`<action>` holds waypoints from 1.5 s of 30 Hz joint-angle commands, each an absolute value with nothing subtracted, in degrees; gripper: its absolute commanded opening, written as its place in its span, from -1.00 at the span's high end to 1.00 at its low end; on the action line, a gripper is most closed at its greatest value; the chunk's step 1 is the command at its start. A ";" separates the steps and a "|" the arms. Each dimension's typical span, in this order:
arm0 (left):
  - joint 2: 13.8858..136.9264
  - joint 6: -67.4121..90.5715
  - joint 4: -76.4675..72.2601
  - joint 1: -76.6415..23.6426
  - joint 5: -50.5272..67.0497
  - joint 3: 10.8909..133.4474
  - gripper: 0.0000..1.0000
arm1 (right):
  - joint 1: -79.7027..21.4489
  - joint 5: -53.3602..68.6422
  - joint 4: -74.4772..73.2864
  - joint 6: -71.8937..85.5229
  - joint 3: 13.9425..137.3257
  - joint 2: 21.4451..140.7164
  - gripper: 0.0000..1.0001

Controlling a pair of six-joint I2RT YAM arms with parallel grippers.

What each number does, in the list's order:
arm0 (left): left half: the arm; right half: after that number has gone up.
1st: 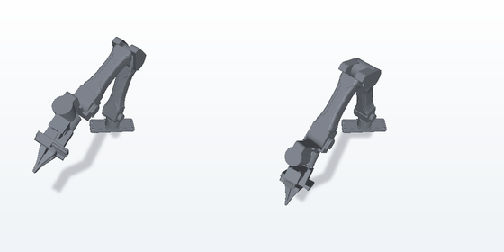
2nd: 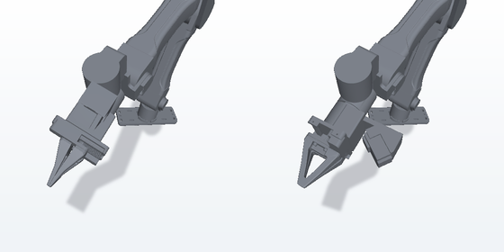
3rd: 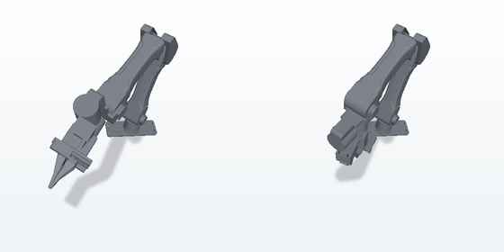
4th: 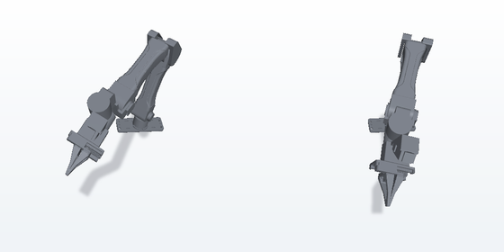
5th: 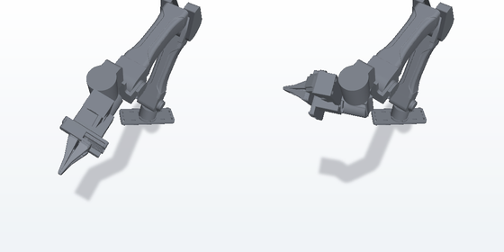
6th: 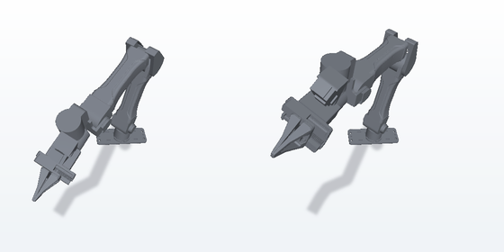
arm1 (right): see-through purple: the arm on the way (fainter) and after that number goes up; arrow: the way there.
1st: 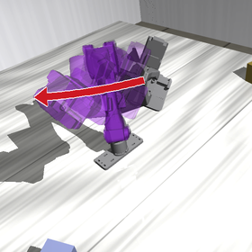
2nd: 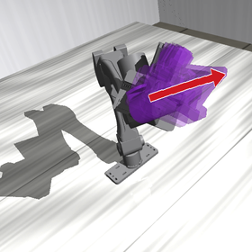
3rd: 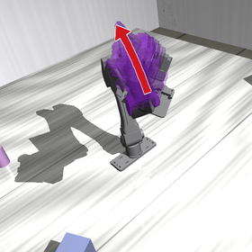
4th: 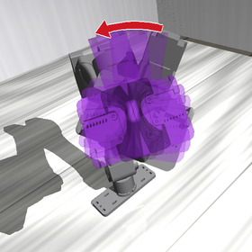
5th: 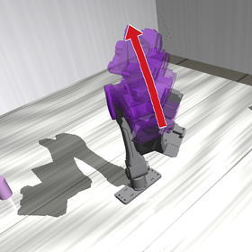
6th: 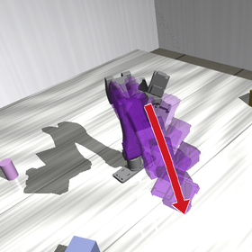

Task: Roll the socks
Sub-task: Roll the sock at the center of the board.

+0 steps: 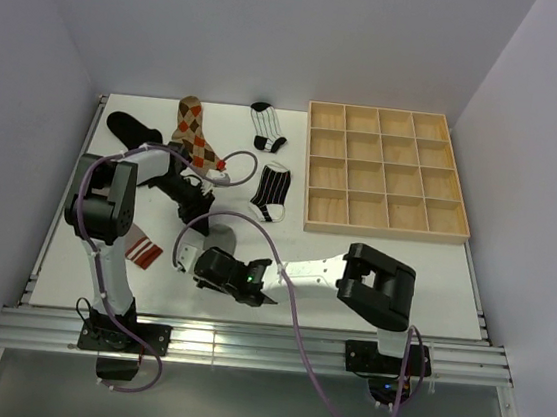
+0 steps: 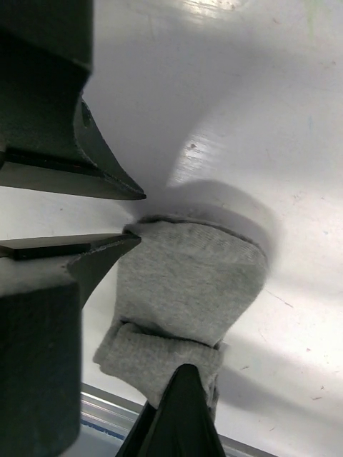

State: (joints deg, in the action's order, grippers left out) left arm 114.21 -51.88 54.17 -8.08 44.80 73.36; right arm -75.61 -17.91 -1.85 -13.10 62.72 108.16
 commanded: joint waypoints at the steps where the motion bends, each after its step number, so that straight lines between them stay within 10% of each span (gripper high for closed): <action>1: 114.87 -50.28 51.86 -9.67 44.03 73.30 0.38 | -74.19 -8.98 -11.49 -10.99 66.26 108.46 0.63; 16: 111.36 -36.22 37.19 -11.60 43.15 74.44 0.39 | -59.15 22.57 -29.44 -8.70 79.71 114.34 0.61; 45: 82.19 -21.95 10.98 -0.18 36.04 63.91 -0.13 | -48.78 38.49 -44.73 -6.50 100.27 132.53 0.57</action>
